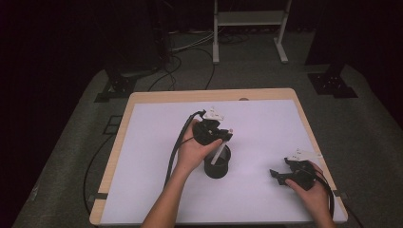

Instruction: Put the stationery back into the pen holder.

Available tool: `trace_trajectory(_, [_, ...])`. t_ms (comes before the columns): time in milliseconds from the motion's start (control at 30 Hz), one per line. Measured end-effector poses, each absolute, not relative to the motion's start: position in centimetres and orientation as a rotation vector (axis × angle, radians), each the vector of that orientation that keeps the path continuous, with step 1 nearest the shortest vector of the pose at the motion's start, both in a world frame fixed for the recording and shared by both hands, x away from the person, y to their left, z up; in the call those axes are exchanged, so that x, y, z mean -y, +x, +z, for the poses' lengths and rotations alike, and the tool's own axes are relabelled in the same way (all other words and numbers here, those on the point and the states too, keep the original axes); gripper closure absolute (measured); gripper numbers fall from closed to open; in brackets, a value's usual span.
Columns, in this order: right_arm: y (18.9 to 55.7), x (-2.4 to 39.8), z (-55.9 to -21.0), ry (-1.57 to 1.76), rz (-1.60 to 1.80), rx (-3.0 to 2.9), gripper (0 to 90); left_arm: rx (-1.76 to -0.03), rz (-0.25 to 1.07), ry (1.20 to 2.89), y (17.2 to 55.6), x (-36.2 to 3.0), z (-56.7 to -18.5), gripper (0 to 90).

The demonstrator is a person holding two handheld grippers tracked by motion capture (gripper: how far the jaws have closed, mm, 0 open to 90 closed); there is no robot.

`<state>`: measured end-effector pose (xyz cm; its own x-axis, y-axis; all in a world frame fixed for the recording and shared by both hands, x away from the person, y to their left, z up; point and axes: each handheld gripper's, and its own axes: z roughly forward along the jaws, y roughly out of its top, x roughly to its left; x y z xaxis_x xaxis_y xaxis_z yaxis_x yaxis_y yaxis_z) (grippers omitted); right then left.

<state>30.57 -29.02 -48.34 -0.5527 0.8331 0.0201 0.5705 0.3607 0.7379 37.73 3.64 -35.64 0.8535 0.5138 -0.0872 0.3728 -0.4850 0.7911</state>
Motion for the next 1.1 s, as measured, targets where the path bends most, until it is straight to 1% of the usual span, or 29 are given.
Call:
trace_trajectory(433, [30.6,29.0,-48.3,1.228,1.017,-2.268,18.6,-0.651,0.205,2.139,36.7,-5.3,-36.1,77.9])
trace_trajectory(767, [30.6,29.0,-48.3,1.226,1.015,-2.269,18.6,-0.656,0.193,2.138,36.3,-5.5,-36.5,77.2])
trace_trajectory(833, [30.6,29.0,-48.3,1.226,1.015,-2.269,18.6,-0.656,0.195,2.145,36.3,-5.6,-36.5,75.0])
trace_trajectory(933, [30.6,29.0,-48.3,1.227,1.015,-2.269,18.6,-0.657,0.211,2.151,36.3,-5.7,-36.6,69.0])
trace_trajectory(1100, [30.6,29.0,-48.3,1.227,1.014,-2.27,18.6,-0.662,0.204,2.147,36.0,-6.1,-36.6,63.4])
